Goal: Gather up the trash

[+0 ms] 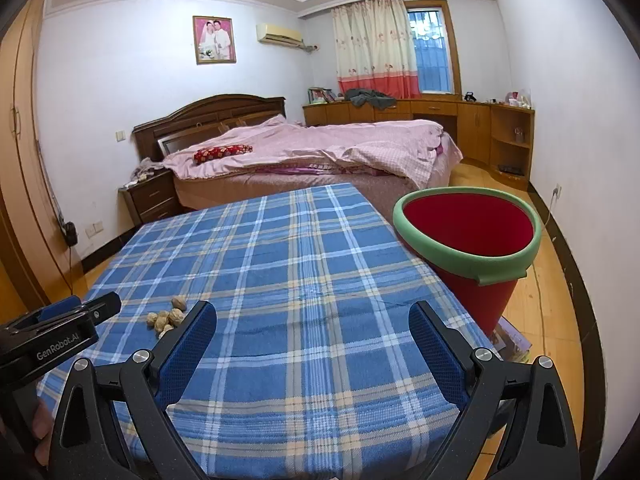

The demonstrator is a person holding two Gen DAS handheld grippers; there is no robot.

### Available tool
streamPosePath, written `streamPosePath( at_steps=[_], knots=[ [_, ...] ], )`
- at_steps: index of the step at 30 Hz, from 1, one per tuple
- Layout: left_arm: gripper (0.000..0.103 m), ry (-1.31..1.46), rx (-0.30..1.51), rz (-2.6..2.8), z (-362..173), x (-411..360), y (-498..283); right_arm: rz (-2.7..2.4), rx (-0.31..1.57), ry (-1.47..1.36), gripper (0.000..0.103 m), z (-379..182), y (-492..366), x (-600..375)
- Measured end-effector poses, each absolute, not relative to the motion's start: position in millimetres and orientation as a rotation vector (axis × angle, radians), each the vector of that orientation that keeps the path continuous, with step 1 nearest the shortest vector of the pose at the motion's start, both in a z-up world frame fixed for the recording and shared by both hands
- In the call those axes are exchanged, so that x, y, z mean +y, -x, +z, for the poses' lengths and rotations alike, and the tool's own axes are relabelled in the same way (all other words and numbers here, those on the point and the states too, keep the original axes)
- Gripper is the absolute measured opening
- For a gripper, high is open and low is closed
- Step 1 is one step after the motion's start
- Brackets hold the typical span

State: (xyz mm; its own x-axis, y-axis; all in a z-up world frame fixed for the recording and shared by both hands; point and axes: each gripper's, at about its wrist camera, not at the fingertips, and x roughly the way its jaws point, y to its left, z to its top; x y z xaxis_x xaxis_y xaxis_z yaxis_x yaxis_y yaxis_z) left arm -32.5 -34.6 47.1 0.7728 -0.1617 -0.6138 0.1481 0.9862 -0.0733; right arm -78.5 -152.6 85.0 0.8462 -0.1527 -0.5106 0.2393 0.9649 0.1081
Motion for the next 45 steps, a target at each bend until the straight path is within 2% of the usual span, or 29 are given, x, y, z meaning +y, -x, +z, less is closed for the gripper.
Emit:
streamPosePath(
  at_steps=[45],
  knots=[
    [0.065, 0.021, 0.678, -0.164, 43.2, -35.7, 33.8, -0.209, 0.54, -0.179, 0.097, 75.4, 77.1, -153.2]
  ],
)
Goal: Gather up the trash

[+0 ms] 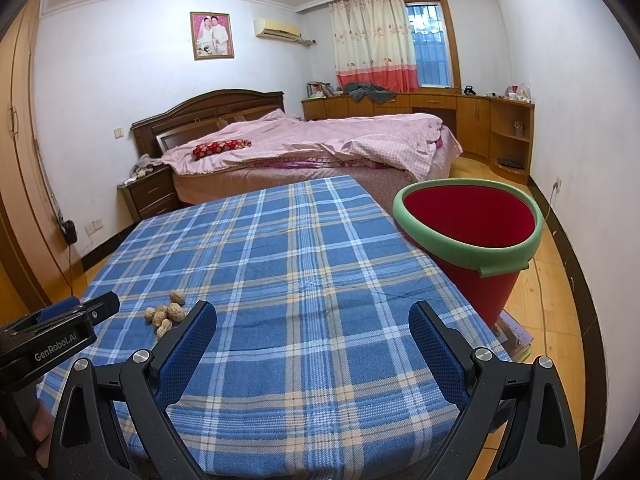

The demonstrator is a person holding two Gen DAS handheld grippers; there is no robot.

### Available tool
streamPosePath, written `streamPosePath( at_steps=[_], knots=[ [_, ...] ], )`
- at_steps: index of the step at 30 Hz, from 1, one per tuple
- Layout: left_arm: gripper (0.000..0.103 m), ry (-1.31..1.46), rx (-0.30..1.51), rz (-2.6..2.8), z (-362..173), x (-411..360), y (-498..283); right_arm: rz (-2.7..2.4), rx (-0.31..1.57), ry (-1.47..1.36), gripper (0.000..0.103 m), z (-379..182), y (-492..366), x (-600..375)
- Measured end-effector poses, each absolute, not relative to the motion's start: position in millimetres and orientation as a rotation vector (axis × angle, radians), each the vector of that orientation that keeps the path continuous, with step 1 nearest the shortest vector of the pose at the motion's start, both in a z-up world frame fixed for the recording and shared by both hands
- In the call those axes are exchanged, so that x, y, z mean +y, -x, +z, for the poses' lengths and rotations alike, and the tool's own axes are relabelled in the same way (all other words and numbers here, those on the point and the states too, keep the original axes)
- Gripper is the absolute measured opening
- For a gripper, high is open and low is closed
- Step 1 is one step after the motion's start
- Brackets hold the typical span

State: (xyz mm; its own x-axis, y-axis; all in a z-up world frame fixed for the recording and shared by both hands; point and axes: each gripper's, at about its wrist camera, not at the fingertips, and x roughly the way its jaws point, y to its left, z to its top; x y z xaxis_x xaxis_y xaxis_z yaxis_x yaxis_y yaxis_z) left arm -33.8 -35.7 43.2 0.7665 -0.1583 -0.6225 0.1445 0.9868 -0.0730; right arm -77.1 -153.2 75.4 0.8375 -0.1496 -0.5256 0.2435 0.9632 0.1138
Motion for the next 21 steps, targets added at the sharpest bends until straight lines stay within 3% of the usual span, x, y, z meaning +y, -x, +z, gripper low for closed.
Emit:
streamPosePath(
  at_steps=[21],
  knots=[
    [0.065, 0.02, 0.671, -0.165, 44.2, -35.7, 34.9, -0.21, 0.54, -0.18, 0.097, 74.8, 77.3, -153.9]
  ],
)
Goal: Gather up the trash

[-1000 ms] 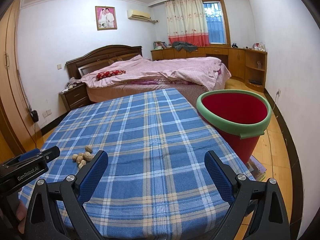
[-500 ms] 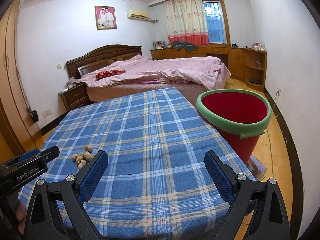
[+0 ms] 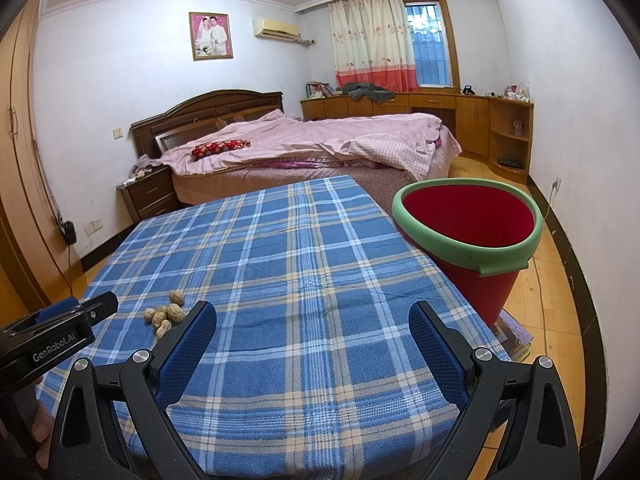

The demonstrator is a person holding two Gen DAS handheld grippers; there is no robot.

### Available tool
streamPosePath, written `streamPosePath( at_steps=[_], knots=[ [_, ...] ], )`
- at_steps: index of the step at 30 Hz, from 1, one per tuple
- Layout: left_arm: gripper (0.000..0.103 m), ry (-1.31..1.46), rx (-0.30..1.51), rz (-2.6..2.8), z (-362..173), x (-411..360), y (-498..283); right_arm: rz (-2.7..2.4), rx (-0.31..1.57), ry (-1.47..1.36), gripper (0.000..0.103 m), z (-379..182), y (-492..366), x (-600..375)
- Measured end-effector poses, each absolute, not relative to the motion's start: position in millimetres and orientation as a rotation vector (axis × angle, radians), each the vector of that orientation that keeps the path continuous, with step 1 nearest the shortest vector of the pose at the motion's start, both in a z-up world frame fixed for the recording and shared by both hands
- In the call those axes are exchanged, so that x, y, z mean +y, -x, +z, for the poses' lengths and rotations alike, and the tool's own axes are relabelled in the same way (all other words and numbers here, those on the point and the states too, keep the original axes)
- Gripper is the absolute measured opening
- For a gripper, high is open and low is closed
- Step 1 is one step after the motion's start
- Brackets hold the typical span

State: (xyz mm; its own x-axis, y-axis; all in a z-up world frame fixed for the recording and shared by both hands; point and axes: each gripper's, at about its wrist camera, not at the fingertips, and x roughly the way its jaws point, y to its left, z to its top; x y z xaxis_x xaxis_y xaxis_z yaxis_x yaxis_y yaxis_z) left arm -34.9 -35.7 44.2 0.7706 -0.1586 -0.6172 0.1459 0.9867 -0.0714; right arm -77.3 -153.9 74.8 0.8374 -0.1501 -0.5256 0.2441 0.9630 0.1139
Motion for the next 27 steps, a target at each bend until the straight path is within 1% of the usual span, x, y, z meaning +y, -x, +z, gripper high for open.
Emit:
streamPosePath(
  at_steps=[27],
  knots=[
    [0.065, 0.025, 0.654, -0.168, 49.3, -36.1, 37.8, -0.215, 0.539, -0.177, 0.097, 78.3, 75.4, -150.5]
  ],
)
